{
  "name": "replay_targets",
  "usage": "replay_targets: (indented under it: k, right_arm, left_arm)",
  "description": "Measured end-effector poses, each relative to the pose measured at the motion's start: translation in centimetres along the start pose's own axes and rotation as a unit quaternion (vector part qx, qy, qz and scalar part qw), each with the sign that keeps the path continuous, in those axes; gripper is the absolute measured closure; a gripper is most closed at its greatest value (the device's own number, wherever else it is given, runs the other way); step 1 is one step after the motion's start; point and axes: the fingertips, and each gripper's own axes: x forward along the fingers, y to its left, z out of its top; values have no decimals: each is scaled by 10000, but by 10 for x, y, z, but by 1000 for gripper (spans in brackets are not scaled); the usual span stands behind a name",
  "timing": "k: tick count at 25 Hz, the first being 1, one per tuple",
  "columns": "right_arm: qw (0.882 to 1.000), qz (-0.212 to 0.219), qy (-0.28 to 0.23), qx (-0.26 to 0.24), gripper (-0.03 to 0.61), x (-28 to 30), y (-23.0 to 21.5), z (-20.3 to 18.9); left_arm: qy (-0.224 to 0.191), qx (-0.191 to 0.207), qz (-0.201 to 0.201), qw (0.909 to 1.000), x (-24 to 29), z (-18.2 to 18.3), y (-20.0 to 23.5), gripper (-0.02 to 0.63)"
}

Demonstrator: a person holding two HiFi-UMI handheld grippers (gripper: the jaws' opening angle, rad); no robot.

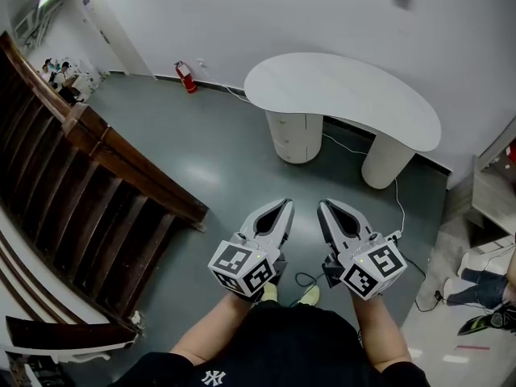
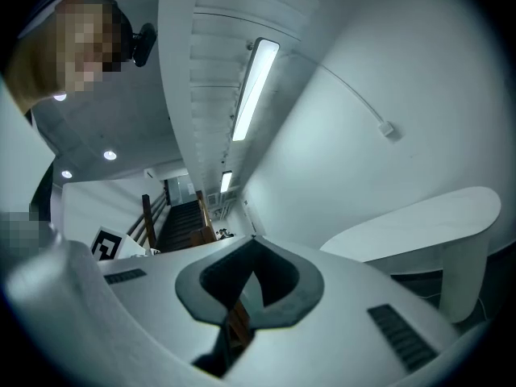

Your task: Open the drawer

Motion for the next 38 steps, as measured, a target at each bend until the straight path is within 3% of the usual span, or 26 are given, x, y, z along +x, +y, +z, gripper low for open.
replay_targets:
  k: [14,23,29,38]
  right_arm:
    - [9994,-130,-31,304,563,-26,-48,6]
    - [9990,-251,57,353,563,-3,-88,10]
    - [9988,-270,210,361,563,49,-119,6]
    - [9974,-441,429,384,563,163,-181,-4]
  left_arm:
    - [207,85,338,9992,31,-20,4,604]
    - [313,76,308,9990,73,-26,26,603]
    - [360,65,297,9989,113,-23,70,604]
    - [528,74,335,9980,189,-17,182,604]
